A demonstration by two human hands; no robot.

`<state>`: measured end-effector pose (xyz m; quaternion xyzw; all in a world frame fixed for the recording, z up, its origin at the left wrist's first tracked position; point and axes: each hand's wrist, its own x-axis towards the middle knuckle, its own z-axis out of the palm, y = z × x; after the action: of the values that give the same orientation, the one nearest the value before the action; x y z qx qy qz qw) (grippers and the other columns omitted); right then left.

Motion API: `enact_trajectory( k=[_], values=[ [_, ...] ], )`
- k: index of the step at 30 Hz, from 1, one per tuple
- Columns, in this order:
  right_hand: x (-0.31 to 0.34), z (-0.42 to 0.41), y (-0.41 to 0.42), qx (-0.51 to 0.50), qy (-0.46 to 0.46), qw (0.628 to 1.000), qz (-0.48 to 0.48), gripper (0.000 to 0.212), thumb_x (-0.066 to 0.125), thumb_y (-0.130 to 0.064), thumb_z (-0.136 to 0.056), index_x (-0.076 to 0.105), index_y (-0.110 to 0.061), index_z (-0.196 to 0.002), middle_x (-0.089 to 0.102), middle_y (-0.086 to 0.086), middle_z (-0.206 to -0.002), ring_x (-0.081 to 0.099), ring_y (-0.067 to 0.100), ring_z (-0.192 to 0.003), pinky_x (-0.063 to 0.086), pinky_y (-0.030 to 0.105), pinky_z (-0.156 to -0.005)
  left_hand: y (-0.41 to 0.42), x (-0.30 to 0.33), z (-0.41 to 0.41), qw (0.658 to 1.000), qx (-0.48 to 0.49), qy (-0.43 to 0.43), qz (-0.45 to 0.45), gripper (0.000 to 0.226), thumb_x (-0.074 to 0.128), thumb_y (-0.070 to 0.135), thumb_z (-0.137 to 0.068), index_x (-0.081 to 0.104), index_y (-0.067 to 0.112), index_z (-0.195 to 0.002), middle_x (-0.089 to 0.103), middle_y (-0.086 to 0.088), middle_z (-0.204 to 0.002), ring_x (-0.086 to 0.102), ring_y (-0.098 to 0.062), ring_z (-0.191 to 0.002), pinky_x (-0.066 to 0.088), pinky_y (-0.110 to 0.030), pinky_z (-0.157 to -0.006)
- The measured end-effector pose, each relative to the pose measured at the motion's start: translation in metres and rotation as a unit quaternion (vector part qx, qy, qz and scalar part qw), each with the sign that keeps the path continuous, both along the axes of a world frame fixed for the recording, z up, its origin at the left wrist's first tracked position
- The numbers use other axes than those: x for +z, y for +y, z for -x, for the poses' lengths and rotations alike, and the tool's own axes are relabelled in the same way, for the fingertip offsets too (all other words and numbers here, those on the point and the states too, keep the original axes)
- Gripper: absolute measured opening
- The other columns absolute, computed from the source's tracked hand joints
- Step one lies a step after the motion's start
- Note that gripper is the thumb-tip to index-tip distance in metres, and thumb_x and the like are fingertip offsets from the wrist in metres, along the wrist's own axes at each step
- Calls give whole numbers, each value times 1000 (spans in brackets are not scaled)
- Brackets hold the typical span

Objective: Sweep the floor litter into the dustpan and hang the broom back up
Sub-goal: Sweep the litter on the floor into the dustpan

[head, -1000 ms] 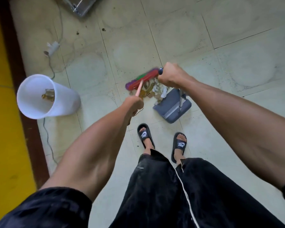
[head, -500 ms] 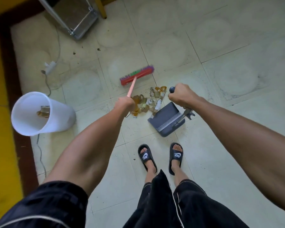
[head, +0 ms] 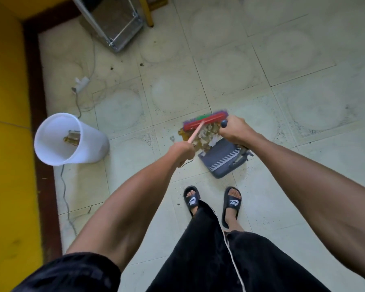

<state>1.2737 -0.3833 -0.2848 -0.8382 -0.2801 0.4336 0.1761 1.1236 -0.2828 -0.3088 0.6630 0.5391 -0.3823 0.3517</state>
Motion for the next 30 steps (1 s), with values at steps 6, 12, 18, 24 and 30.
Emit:
enact_trajectory(
  k=[6,12,18,24,30],
  values=[
    [8,-14,-23,-10,10,1000,4,30,50,-13,-87,42,-17,-58,44,1,-56,39,15,-40,30,16,-34,21,25,32,998,34,-16,-46,32,41,17,-100,46,3,-129,47,-6,-74,39,-11,-46,32,-10,-27],
    [8,-12,-24,64,50,996,24,23,48,-12,-86,40,-15,-65,38,2,-60,36,14,-42,28,16,-30,20,8,53,994,78,14,-78,37,41,15,-100,45,-3,-131,53,-9,-85,40,-13,-45,30,-9,-26],
    [-2,-10,-30,76,43,996,2,27,48,-14,-85,33,-17,-64,33,-1,-57,29,13,-39,23,15,-29,-6,-18,57,988,123,93,16,23,41,23,-96,53,3,-99,45,-3,-63,32,-13,-40,28,-15,-34],
    [-2,-11,-40,67,33,997,-2,25,50,-16,-85,39,-16,-63,38,0,-57,33,13,-41,28,22,-38,-43,-10,39,981,157,82,83,32,35,31,-92,41,14,-66,37,0,-48,25,-10,-35,26,-17,-47],
    [1,-8,-48,52,24,998,-3,23,53,-15,-86,45,-16,-64,46,1,-63,41,14,-47,31,23,-41,-54,3,-1,984,110,73,116,36,33,29,-94,39,12,-63,35,-1,-38,20,-9,-25,25,-14,-36]
  ],
)
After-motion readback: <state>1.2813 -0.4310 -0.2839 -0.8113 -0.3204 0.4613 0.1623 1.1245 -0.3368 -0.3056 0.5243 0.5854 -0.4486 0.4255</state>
